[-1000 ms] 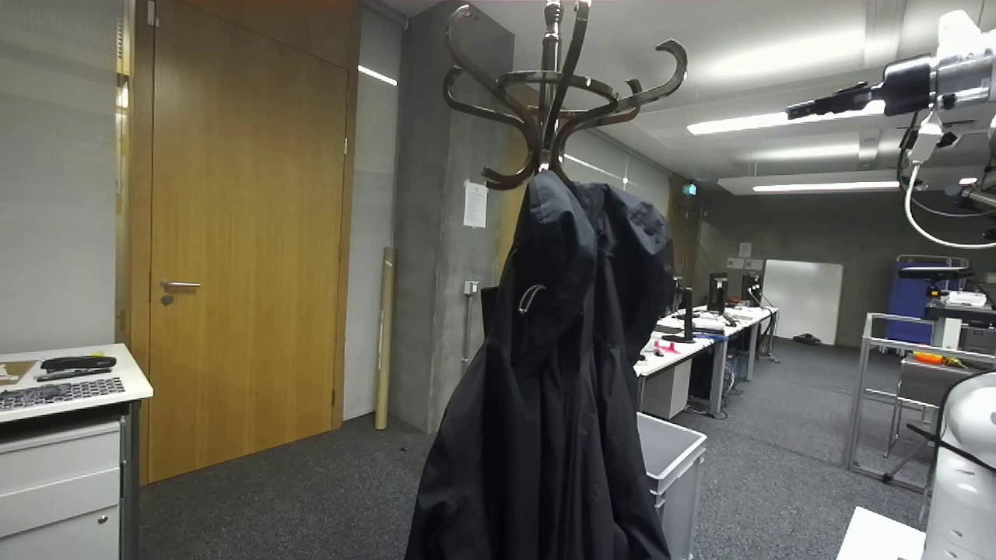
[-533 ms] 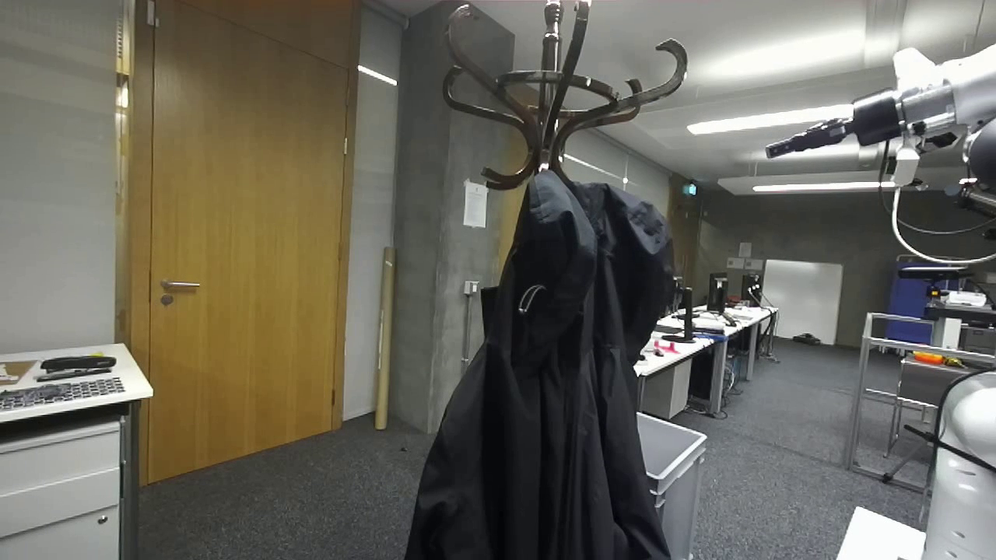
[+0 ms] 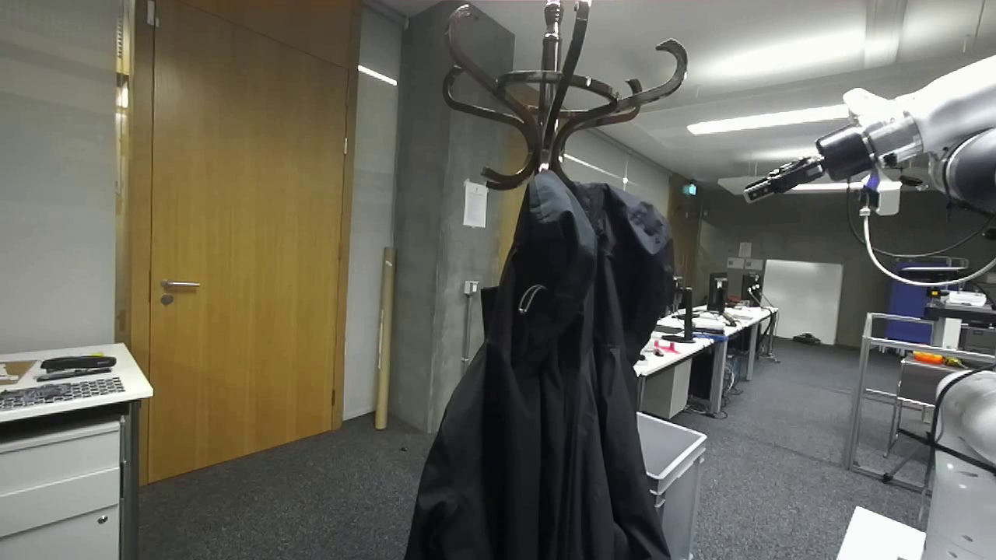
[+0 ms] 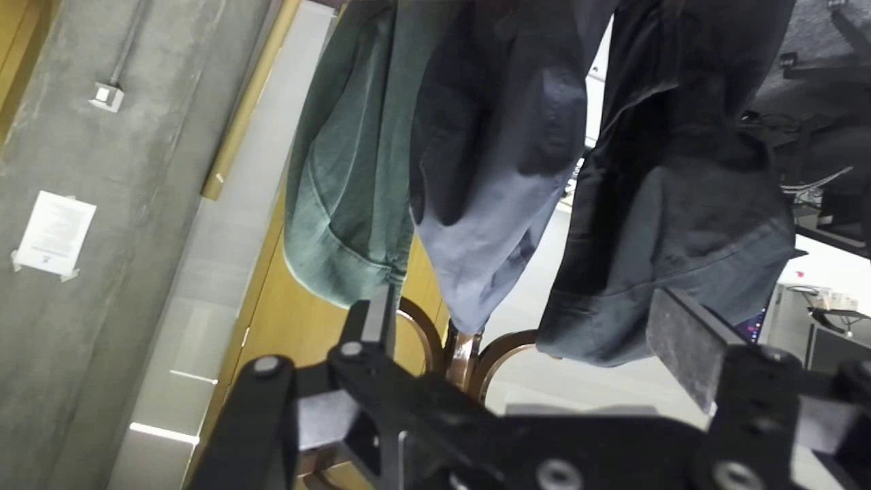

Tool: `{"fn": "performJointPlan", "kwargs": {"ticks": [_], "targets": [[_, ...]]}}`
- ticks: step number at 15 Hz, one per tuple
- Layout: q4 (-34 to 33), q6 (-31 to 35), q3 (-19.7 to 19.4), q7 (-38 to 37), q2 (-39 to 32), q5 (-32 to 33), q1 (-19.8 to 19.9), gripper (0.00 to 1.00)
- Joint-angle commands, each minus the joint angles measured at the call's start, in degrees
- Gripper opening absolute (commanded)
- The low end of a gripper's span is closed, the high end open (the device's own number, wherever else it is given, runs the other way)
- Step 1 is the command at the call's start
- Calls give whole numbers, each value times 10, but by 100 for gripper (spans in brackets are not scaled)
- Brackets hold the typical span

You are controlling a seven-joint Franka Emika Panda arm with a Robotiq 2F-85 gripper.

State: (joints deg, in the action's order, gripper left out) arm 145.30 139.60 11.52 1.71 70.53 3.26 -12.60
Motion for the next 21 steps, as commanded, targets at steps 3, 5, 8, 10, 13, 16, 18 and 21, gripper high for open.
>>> {"fn": "performJointPlan", "kwargs": {"ticks": [3,5,8,10,13,16,18,21], "targets": [[2,-1,2,1,-10,-4,-3,100],[2,-1,2,1,-9,-4,-3,100],[4,18,0,-4,-19,-8,-2,100],[6,33,-2,-6,-30,-9,-1,100],[7,61,-9,-2,-52,-13,-7,100],[8,116,-21,5,-82,-17,-14,100],[7,147,-29,8,-104,-20,-18,100],[3,175,-43,11,-134,-24,-28,100]]}}
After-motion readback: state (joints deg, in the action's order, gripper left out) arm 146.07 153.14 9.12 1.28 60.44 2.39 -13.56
